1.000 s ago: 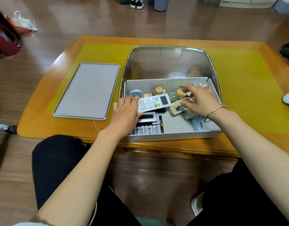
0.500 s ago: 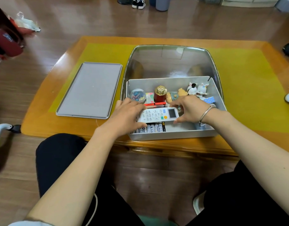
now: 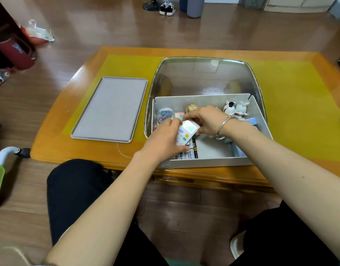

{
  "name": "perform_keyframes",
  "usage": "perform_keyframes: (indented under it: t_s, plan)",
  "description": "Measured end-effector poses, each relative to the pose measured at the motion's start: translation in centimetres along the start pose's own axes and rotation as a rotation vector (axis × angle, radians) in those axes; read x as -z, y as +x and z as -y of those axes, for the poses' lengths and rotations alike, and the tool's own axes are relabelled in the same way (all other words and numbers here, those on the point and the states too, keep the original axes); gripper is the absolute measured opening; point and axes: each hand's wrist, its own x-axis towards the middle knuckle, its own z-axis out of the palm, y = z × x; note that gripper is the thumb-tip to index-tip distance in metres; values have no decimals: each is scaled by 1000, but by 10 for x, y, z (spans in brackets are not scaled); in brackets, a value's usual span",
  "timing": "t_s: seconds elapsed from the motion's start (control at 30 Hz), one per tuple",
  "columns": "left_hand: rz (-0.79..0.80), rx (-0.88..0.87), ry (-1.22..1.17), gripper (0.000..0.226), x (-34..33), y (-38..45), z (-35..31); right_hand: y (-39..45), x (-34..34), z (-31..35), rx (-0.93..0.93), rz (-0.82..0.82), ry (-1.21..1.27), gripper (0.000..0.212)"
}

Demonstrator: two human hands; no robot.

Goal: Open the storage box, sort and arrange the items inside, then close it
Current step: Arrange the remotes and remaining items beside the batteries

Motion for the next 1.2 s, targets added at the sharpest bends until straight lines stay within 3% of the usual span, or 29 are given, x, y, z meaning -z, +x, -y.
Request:
perform_keyframes:
  t_s: [0.13,0.27,0.47,0.67,0.83,1.0,1.2]
  plan:
    - [-83,20,86,75,-7,4,-2,6,-6,2,40,-71,5,51]
    - [-89,54,78,71,-12,8,-4,0,-9,-11,-37,-102,65,55]
    - [-94,-8,277,52,-19,13,-11,-30,8,-55,-202,-277,62,24]
    - [-127,94,302,37,-23,20,-21,-56,14,-75,-311,-276,33,16]
    - [-142,-19,244,45,-22,41,-39,-69,16,-83,-329,-240,71,22]
    - [-41,-87,281,66,-29,69,-62,-79,17,-87,-332,-186,26,39]
    - [77,-100,362,72,-36,82,-69,-83,10,-85,-319,-57,-90,56]
